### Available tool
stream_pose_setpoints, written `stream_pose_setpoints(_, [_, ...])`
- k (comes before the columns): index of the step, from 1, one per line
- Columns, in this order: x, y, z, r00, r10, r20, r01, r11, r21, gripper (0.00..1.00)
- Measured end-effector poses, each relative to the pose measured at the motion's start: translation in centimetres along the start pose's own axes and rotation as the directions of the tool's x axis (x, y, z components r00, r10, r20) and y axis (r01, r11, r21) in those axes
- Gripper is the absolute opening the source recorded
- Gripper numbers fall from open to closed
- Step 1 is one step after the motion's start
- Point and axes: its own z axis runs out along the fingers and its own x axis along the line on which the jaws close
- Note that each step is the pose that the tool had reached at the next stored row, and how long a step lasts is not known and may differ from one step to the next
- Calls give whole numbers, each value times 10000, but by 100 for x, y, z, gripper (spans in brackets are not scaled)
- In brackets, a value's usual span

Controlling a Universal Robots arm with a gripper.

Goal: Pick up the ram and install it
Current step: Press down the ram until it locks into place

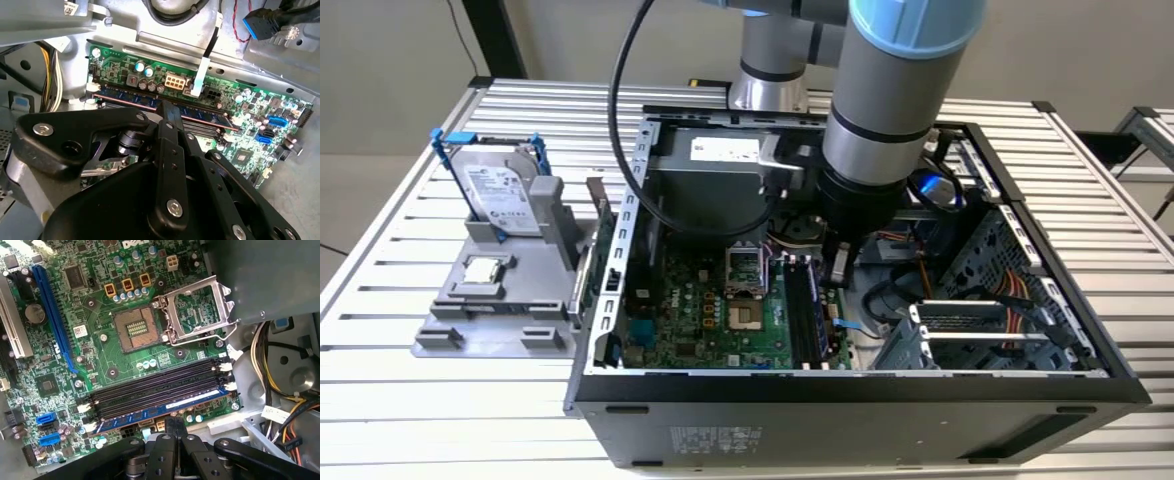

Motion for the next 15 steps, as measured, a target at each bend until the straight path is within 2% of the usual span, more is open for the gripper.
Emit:
stream_pose_setpoints(7, [-2,1,6,9995,-321,14,321,9995,-7,0])
stream_pose_setpoints(15, [-1,2,18,9989,-478,20,478,9989,-11,0])
